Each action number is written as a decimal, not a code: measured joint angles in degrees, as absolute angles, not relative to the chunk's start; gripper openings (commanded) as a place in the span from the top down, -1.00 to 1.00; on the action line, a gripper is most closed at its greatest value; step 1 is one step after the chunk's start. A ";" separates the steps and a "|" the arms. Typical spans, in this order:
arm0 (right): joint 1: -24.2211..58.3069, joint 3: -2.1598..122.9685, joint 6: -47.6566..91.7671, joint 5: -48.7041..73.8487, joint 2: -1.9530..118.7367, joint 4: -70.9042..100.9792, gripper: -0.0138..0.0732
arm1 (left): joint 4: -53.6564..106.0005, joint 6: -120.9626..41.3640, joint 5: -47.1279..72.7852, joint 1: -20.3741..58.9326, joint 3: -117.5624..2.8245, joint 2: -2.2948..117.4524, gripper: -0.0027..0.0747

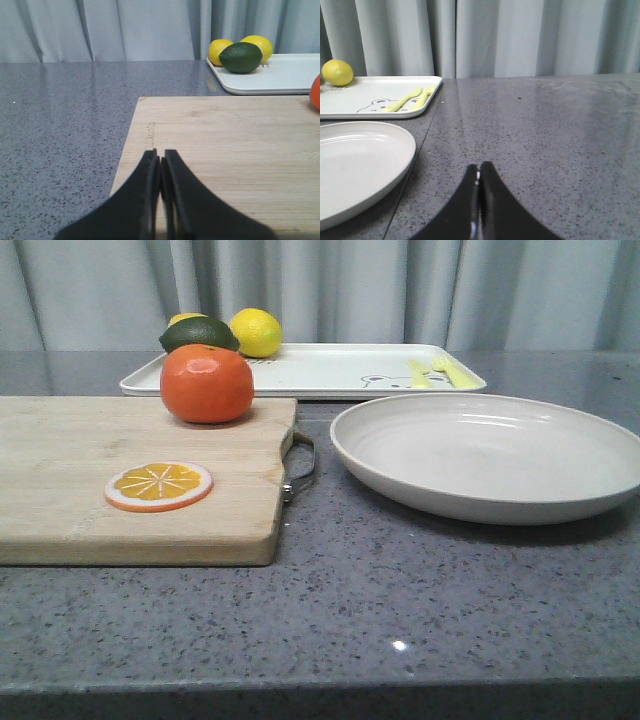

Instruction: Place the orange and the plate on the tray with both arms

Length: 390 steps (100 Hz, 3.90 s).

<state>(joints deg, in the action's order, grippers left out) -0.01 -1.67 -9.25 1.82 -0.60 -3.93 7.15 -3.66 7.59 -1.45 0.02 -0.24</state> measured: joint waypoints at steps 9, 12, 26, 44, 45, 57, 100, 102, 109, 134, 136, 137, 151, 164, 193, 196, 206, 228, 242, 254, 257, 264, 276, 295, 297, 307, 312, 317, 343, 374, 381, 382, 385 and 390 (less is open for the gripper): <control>-0.01 -1.67 -9.25 1.82 -0.60 -3.93 0.82 | 7.15 -3.66 7.59 -1.45 0.02 -0.24 0.98; -0.01 -1.67 -9.25 1.82 -0.60 -3.93 0.82 | 7.15 -3.66 7.59 -1.45 0.02 -0.24 0.98; -0.01 -1.67 -9.25 1.82 -0.60 -3.93 0.82 | 7.15 -3.66 7.34 -1.45 0.02 -0.24 0.98; -0.01 -1.67 -9.25 1.82 -0.60 -3.93 0.82 | 7.15 -3.66 5.76 -1.45 0.02 -0.24 0.98; -0.01 -1.67 -9.25 1.82 -0.60 -3.93 0.82 | 7.15 -3.66 5.61 -1.45 0.02 -0.24 0.98; -0.01 -1.67 -9.25 1.62 -0.60 -3.93 0.82 | 7.15 -3.66 4.87 -1.45 0.02 -0.24 0.98; -0.01 3.24 -9.25 6.53 1.74 -3.93 0.82 | 7.15 -3.66 4.89 -1.45 -2.31 0.05 0.98; -0.01 3.91 -9.25 6.99 2.38 -3.93 0.82 | 7.15 -3.66 4.78 -1.45 -2.82 0.39 0.98; -0.01 6.03 -9.25 8.01 4.83 -3.93 0.82 | 7.15 -3.66 4.69 -1.45 -4.57 1.77 0.98; -0.01 12.13 -9.25 8.66 14.58 -3.83 0.82 | 8.75 -3.66 4.65 -1.45 -10.77 8.90 0.98; -0.01 12.57 -9.25 8.69 15.43 -3.72 0.82 | 8.84 -3.66 4.65 -1.45 -11.27 9.69 0.98; -0.01 12.72 -9.25 8.69 15.71 -3.57 0.82 | 8.87 -3.66 4.65 -1.45 -11.60 10.25 0.98; -0.01 15.60 -9.25 8.79 21.10 -1.99 0.82 | 9.08 -3.66 4.65 -1.45 -14.88 16.23 0.98; -0.01 18.50 -9.25 8.79 25.95 -1.60 0.82 | 9.08 -3.66 4.65 -1.45 -18.11 21.88 0.98; -0.01 20.26 -9.25 8.60 29.66 -1.47 0.82 | 9.22 -3.66 4.45 -1.45 -20.91 29.40 0.98; -0.01 20.26 -9.25 8.60 29.66 -1.47 0.82 | 9.22 -3.66 4.45 -1.45 -20.91 29.66 0.98; -0.01 20.26 -9.25 8.48 29.66 -1.47 0.82 | 9.22 -3.66 4.45 -1.45 -21.00 30.54 0.98; -0.01 21.76 -9.25 9.64 30.56 -1.47 0.82 | 9.24 -3.66 5.07 -1.45 -23.50 33.70 0.98; -0.01 23.59 -9.25 12.07 33.44 -1.47 0.82 | 9.24 -3.66 6.89 -1.45 -26.84 37.55 0.98; -0.01 23.70 -9.25 12.53 36.16 -1.47 0.82 | 9.24 -3.66 7.81 -1.45 -29.50 41.14 0.91; -0.01 23.70 -9.25 12.53 36.63 -1.47 0.82 | 9.24 -3.66 8.05 -1.45 -30.18 41.97 0.84; -0.01 23.70 -9.25 12.53 37.44 -1.47 0.82 | 9.24 -3.66 8.46 -1.15 -31.87 43.91 0.59; -0.01 23.70 -9.25 12.53 37.67 -1.47 0.82 | 9.24 -3.76 8.74 1.43 -34.56 47.01 -0.01; -0.01 23.70 -9.25 12.53 37.67 -1.47 0.82 | 9.24 -3.76 8.87 7.93 -39.08 52.76 -0.66; -0.01 23.70 -9.25 12.53 37.67 -1.47 0.82 | 9.24 -3.76 8.87 8.63 -39.60 53.53 -0.69; -0.01 23.95 -9.25 12.53 37.67 -1.47 0.82 | 9.50 -3.76 9.56 12.02 -42.19 57.65 -0.73; -0.01 24.17 -9.25 12.53 37.67 -1.47 0.82 | 9.91 -3.76 10.44 13.52 -43.82 59.69 -0.73; -0.01 24.27 -9.25 12.53 37.67 -1.47 0.82 | 10.20 -3.76 11.57 15.02 -45.47 61.78 -0.73; -0.01 24.27 -9.25 12.61 37.67 -1.47 0.82 | 11.34 -3.87 17.61 22.40 -55.70 72.11 -0.73; -0.01 24.27 -9.25 12.61 37.67 -1.47 0.82 | 15.30 -3.87 29.18 25.72 -69.17 83.78 -0.73; -0.01 24.27 -9.25 12.61 37.67 -1.47 0.82 | 16.05 -3.87 32.34 25.73 -72.37 86.30 -0.73; -0.01 24.27 -9.25 12.61 37.67 -1.47 0.82 | 16.06 -3.87 32.62 25.73 -72.66 86.79 -0.73; -0.01 24.27 -9.25 12.61 37.67 -1.47 0.82 | 16.20 -3.87 33.67 25.73 -74.03 87.74 -0.73; -0.01 24.27 -9.25 12.61 37.67 -1.47 0.82 | 16.33 -3.87 35.57 25.73 -75.84 89.29 -0.73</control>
<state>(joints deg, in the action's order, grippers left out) -0.01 24.27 -9.25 12.61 37.67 -1.47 16.33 -3.87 35.57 25.73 -75.84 89.29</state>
